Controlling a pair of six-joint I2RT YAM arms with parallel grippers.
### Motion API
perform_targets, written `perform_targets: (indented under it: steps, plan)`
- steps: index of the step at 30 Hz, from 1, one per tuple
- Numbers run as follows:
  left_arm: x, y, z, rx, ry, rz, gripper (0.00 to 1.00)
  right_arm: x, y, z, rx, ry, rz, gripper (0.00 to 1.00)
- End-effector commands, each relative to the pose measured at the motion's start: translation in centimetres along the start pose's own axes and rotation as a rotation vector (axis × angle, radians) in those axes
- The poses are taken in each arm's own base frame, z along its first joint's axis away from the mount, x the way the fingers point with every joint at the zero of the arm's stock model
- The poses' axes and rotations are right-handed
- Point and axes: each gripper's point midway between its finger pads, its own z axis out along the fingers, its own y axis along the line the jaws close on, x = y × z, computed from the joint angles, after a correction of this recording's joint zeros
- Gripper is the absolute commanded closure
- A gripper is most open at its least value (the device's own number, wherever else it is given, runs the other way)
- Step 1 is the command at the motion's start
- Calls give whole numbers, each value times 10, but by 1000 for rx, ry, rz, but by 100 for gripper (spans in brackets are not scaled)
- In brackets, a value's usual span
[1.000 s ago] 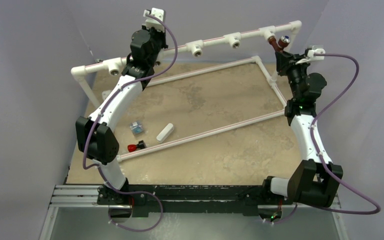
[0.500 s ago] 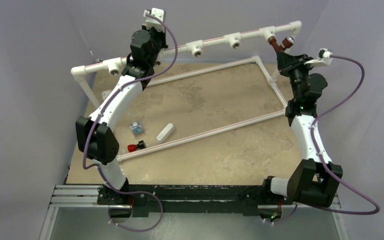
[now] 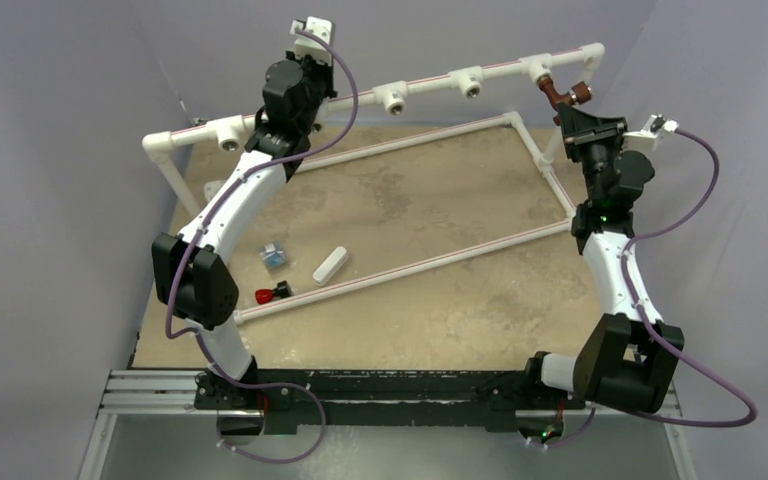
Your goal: Install the water faucets
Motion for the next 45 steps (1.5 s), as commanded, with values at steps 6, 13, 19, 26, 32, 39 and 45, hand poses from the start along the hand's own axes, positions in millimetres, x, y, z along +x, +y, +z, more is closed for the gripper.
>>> perform_targets:
  steps: [6,13,19,26,32,39,45]
  plan:
    - [70,-33,-6,76,194,63,100,-10,7,5,-32,-29,291,100]
    - [70,-34,-6,75,193,67,100,-3,13,6,-90,19,415,100]
    - [71,-36,-6,78,196,68,100,-6,22,6,-118,21,452,98]
    - [71,-36,-6,77,196,72,100,-8,24,6,-108,17,438,73]
    - [71,-37,-6,79,195,73,100,-10,23,4,-88,2,410,55]
    - [72,-37,-6,78,196,76,100,-13,23,2,-71,-20,381,50]
    - [72,-38,-6,76,196,80,100,-11,20,-1,-61,-18,373,45]
